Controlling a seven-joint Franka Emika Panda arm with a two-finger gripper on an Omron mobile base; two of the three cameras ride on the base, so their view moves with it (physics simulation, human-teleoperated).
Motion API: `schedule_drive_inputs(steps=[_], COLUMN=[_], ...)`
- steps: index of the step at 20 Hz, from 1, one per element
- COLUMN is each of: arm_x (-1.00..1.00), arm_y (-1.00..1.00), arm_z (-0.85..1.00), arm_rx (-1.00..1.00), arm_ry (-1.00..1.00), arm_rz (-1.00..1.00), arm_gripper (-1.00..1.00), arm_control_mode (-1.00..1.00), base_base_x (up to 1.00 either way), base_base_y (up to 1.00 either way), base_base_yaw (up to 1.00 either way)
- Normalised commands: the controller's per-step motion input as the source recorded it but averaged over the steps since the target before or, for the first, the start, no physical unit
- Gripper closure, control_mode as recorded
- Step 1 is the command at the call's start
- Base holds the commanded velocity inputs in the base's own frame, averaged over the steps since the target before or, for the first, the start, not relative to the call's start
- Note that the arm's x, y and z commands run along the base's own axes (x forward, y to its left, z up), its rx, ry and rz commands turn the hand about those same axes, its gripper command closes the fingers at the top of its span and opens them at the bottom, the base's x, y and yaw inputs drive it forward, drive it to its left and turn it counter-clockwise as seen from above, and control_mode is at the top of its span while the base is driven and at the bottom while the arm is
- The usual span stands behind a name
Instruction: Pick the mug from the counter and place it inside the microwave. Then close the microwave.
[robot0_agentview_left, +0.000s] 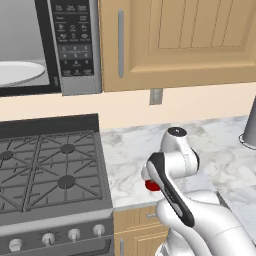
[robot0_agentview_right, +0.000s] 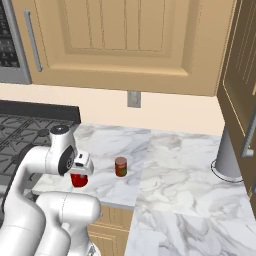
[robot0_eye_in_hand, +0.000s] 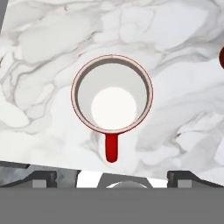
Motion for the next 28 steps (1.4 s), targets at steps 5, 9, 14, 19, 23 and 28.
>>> schedule_drive_inputs(steps=[5, 9, 14, 19, 23, 28], arm_x=[0.0, 0.0, 0.0, 0.0, 0.0, 0.0], arm_y=[0.02, 0.03, 0.01, 0.0, 0.0, -0.01], arm_z=[-0.25, -0.24, -0.3, -0.24, -0.15, -0.18], arm_rx=[0.0, 0.0, 0.0, 0.0, 0.0, 0.0], arm_ry=[0.0, 0.0, 0.0, 0.0, 0.0, 0.01], arm_rz=[0.0, 0.0, 0.0, 0.0, 0.0, 0.0], arm_gripper=[-1.0, -1.0, -1.0, -1.0, -1.0, -1.0], arm_control_mode=[-1.0, -1.0, -1.0, -1.0, -1.0, -1.0], base_base_x=[0.0, 0.0, 0.0, 0.0, 0.0, 0.0], base_base_y=[0.0, 0.0, 0.0, 0.0, 0.0, 0.0], base_base_yaw=[0.0, 0.0, 0.0, 0.0, 0.0, 0.0])
